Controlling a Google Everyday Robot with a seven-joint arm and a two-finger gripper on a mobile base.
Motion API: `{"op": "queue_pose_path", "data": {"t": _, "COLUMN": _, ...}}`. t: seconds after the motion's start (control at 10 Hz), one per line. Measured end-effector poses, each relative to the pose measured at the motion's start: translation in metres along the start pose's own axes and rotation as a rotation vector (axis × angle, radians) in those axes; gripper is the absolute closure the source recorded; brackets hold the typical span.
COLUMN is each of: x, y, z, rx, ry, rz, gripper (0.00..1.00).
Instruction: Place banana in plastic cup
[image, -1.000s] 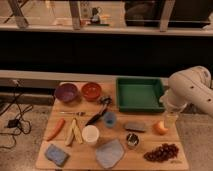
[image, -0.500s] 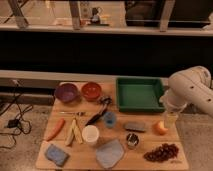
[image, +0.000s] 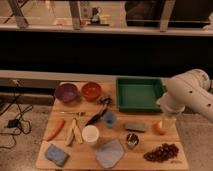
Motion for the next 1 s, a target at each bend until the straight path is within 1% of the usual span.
{"op": "queue_pose_path", "data": {"t": 0.3, "x": -0.036, "y": 0.030, "z": -0.010, "rx": 0.018, "ry": -0.040, "rz": -0.094, "gripper": 0.20}}
{"op": "queue_pose_path", "data": {"t": 0.6, "x": -0.071, "y": 0.045, "z": -0.014, "rx": 0.028, "ry": -0.080, "rz": -0.186, "gripper": 0.20}}
{"op": "queue_pose_path", "data": {"t": 0.8, "x": -0.108, "y": 0.055, "z": -0.020, "rx": 0.034, "ry": -0.110, "rz": -0.269, "gripper": 0.20}}
{"op": "queue_pose_path", "data": {"t": 1.0, "x": -0.141, "y": 0.069, "z": -0.024, "rx": 0.033, "ry": -0.126, "rz": -0.351, "gripper": 0.20}}
